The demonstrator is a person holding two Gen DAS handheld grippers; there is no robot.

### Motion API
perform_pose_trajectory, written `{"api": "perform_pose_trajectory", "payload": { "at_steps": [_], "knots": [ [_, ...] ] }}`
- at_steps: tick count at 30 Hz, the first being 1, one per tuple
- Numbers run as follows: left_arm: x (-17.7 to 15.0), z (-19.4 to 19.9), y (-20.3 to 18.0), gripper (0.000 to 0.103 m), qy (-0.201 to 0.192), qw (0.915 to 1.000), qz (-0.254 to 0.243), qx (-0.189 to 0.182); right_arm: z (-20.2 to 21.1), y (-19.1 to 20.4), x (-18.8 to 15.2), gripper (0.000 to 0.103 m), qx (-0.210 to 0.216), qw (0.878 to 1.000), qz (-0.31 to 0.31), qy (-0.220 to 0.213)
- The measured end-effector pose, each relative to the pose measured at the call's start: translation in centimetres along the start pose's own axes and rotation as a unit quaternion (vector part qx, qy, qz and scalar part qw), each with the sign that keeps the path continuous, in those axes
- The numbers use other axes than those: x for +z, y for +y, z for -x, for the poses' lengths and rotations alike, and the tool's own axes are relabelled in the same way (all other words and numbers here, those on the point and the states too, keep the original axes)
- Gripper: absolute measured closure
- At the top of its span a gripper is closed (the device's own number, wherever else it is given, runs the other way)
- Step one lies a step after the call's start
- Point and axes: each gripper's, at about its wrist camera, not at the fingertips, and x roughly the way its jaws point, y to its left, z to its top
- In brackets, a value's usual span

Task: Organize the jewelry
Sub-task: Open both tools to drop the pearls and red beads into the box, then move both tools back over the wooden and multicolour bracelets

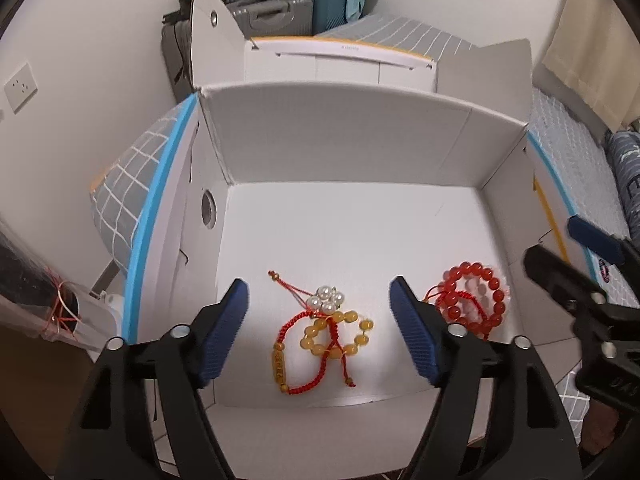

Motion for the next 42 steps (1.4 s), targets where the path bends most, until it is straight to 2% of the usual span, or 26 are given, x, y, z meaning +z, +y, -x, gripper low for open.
{"api": "perform_pose_trajectory", "payload": {
  "at_steps": [1,6,14,22,28,31,33,36,42],
  "knots": [
    [0.1,0.3,0.0,0.016,-0.007,1.0,0.001,0.0,0.5,-0.4,0.2,0.012,-0.003,1.0,-0.001,-0.008],
    [0.5,1.1,-1.2,0.006,-0.026,0.9996,-0.01,0.003,2.3,-2.9,0.7,0.008,-0.027,0.999,-0.012,-0.034],
    [1.6,2.0,-6.0,0.006,-0.046,0.9981,-0.039,-0.015,4.6,-11.8,0.5,0.008,-0.091,0.993,-0.052,-0.053],
    [2.8,2.3,-15.1,0.006,-0.061,0.9926,-0.093,-0.05,4.8,-22.1,-1.7,0.008,-0.165,0.981,-0.102,-0.025],
    [2.1,2.5,-23.0,0.006,-0.067,0.9821,-0.155,-0.083,4.5,-30.0,-5.6,0.008,-0.201,0.967,-0.157,0.009],
    [1.4,2.3,-26.7,0.006,-0.064,0.9752,-0.186,-0.101,4.5,-32.6,-7.3,0.008,-0.215,0.96,-0.176,0.021],
    [0.6,1.9,-29.2,0.006,-0.056,0.969,-0.208,-0.122,4.7,-34.7,-8.7,0.008,-0.223,0.955,-0.194,0.03],
    [-1.2,0.7,-32.5,0.006,-0.039,0.9615,-0.239,-0.13,4.6,-37.2,-10.4,0.008,-0.225,0.949,-0.217,0.043],
    [-4.7,-2.4,-35.8,0.007,0.005,0.9516,-0.272,-0.144,4.2,-40.6,-13.5,0.008,-0.232,0.939,-0.246,0.064]
  ]
}}
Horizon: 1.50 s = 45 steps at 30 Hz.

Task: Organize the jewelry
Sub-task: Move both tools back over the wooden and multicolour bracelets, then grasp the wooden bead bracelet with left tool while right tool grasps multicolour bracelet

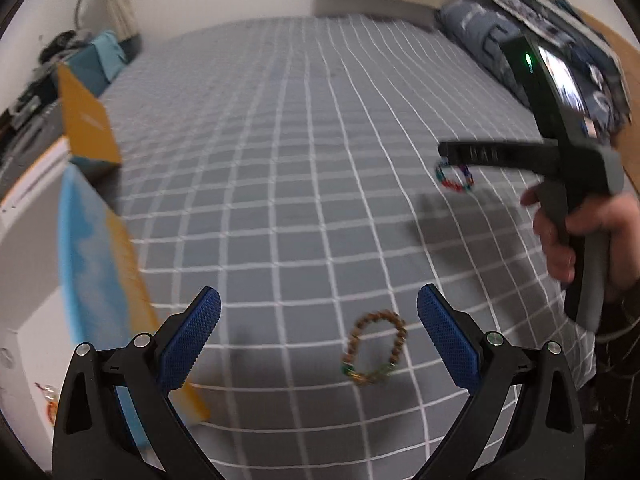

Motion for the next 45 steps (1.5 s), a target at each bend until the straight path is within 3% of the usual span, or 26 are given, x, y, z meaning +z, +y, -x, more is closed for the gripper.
{"api": "perform_pose_trajectory", "payload": {
  "at_steps": [18,21,26,32,35,37,39,40,45],
  "knots": [
    [-3.6,-6.1,-2.1,0.006,0.049,0.9976,0.0,-0.05,-6.7,-2.6,-0.7,0.008,0.002,0.997,-0.032,0.064],
    [-4.2,-7.5,-2.5,0.006,0.076,0.9944,-0.011,-0.073,-7.2,-2.5,-0.7,0.01,0.001,0.997,-0.031,0.069],
    [-4.5,-7.9,-2.6,0.009,0.071,0.9952,-0.005,-0.066,-7.2,-2.3,-0.8,0.022,0.0,0.997,-0.024,0.068],
    [-4.4,-7.7,-2.0,0.036,0.07,0.9962,0.003,-0.051,-7.1,-2.1,-0.5,0.042,0.013,0.997,-0.017,0.071],
    [-4.4,-7.4,-1.0,0.055,0.072,0.9961,0.01,-0.051,-7.1,-1.9,-0.5,0.051,0.016,0.997,-0.013,0.072],
    [-4.2,-7.5,-1.0,0.073,0.073,0.9959,0.014,-0.052,-7.0,-1.8,-0.6,0.057,0.021,0.997,-0.011,0.073],
    [-4.1,-7.4,-0.6,0.093,0.075,0.9952,0.015,-0.061,-7.0,-1.6,-0.5,0.072,0.028,0.997,-0.012,0.072],
    [-4.1,-7.4,-0.5,0.096,0.079,0.9945,0.017,-0.067,-6.9,-1.5,-0.5,0.084,0.022,0.997,-0.013,0.072],
    [-4.4,-6.8,-0.8,0.096,0.074,0.9951,0.009,-0.065,-6.7,-1.4,-0.3,0.084,0.015,0.997,-0.02,0.073]
  ]
}}
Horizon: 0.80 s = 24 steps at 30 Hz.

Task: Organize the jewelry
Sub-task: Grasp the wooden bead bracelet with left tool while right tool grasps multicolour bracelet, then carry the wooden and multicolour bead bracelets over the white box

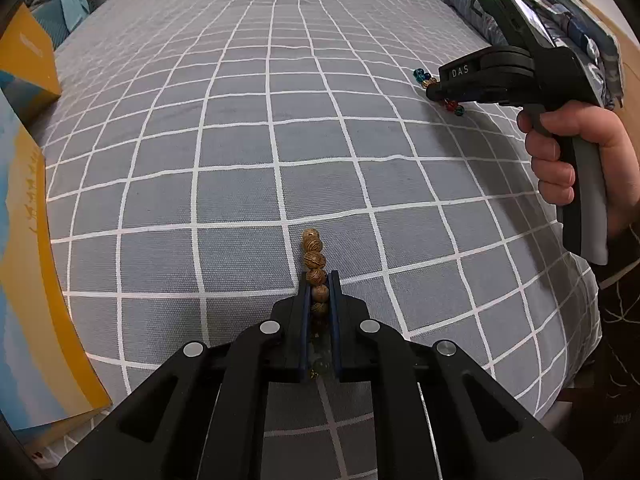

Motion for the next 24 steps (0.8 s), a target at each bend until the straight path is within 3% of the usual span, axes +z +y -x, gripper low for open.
{"api": "perform_pose_trajectory", "payload": {
  "at_steps": [24],
  "knots": [
    [0.4,1.0,0.3,0.096,-0.012,0.9994,-0.004,0.031,3.7,-0.6,-0.8,0.084,-0.013,0.999,-0.029,-0.031]
  ]
}}
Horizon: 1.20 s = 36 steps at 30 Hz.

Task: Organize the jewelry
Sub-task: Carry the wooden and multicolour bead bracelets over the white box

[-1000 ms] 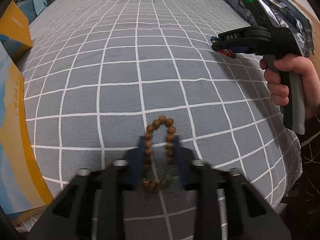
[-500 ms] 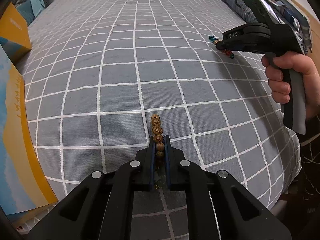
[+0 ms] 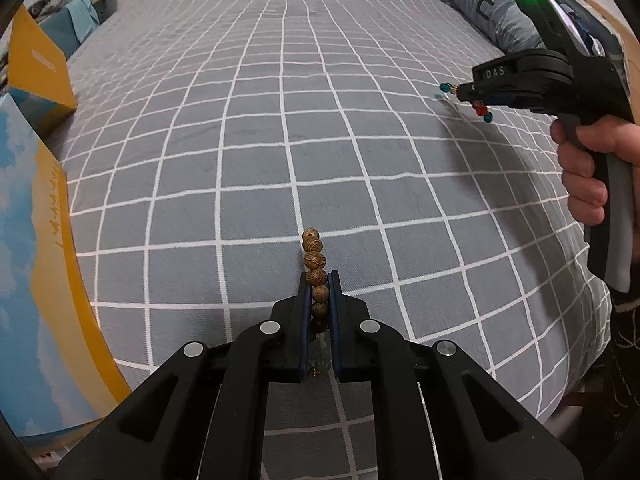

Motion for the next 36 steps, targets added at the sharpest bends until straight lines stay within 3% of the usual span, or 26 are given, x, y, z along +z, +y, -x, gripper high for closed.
{"api": "perform_pose_trajectory", "payload": {
  "at_steps": [20,36],
  "knots": [
    [2.4,2.9,0.6,0.096,-0.033,0.9993,0.002,0.017,6.9,2.1,-1.5,0.084,-0.021,0.999,0.009,-0.041],
    [4.3,7.8,5.2,0.096,-0.081,0.9942,0.052,0.048,12.8,6.3,-4.8,0.084,-0.009,0.995,0.038,-0.095]
  ]
}}
